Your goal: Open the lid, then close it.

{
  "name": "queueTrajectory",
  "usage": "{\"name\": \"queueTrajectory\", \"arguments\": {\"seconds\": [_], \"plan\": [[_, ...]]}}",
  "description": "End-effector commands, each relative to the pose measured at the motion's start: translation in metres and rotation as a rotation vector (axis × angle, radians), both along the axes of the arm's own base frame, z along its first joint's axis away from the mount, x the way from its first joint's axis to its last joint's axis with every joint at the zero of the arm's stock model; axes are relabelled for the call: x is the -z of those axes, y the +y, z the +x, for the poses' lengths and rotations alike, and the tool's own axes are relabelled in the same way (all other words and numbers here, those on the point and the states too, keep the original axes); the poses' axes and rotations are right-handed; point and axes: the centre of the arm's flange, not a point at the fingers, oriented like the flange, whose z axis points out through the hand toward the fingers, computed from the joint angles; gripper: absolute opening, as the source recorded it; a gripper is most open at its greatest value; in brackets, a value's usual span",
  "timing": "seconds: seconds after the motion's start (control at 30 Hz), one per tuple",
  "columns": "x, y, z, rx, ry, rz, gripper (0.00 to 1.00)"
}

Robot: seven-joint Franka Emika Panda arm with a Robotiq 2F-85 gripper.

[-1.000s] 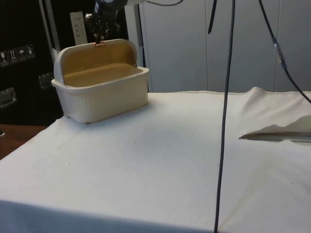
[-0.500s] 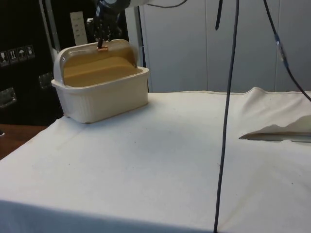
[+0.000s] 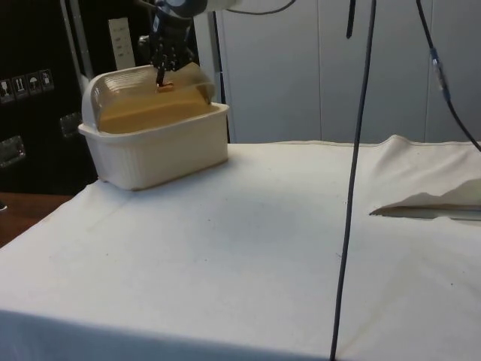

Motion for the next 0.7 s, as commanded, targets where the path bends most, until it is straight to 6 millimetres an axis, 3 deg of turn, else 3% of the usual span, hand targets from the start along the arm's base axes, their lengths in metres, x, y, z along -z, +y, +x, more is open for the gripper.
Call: {"name": "queueTrajectory", "arguments": {"seconds": [0.0, 0.67], "plan": [[0.006, 0.004, -0.003, 0.007, 0.011, 0.016, 0.00], [0.010, 0.017, -0.031, 0.020, 0.123, 0.104, 0.00]]}}
